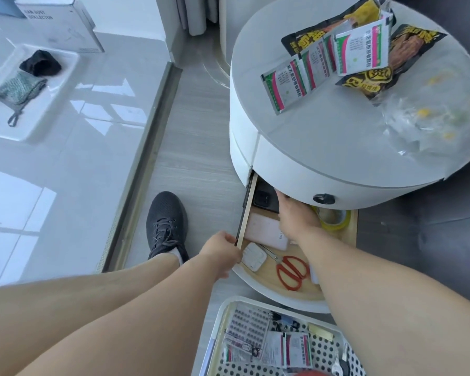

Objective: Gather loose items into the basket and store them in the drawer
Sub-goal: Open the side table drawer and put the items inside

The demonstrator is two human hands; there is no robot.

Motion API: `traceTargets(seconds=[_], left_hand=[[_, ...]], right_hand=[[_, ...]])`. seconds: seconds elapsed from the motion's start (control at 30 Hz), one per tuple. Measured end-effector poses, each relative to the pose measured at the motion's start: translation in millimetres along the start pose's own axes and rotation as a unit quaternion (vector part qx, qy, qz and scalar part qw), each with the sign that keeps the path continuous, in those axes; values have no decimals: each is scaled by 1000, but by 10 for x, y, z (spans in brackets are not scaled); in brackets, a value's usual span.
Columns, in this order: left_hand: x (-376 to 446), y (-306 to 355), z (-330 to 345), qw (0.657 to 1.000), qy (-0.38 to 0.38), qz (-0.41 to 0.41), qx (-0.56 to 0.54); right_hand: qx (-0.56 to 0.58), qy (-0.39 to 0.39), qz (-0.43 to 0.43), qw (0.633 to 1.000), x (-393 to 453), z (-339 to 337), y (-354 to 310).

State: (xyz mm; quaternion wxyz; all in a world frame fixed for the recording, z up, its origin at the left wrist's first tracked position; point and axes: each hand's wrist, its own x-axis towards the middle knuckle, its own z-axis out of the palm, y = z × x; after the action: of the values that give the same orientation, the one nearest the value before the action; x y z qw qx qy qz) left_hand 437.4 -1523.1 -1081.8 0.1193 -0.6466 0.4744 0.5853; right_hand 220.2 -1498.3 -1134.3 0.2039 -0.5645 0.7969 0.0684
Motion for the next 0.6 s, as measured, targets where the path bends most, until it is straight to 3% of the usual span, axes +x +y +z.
traceTargets(seconds=[0.27, 0.5, 0.6], left_hand=[[22, -15, 11, 1000, 2, -3, 0], [-69, 13, 43, 1000, 1, -5, 29], [-198, 82, 53, 999, 7, -20, 36]], right_hand=[[47, -46, -1, 998, 108, 55, 122], [45, 19, -6, 999, -527, 226, 28], [134, 120, 56, 982, -949, 297, 25]])
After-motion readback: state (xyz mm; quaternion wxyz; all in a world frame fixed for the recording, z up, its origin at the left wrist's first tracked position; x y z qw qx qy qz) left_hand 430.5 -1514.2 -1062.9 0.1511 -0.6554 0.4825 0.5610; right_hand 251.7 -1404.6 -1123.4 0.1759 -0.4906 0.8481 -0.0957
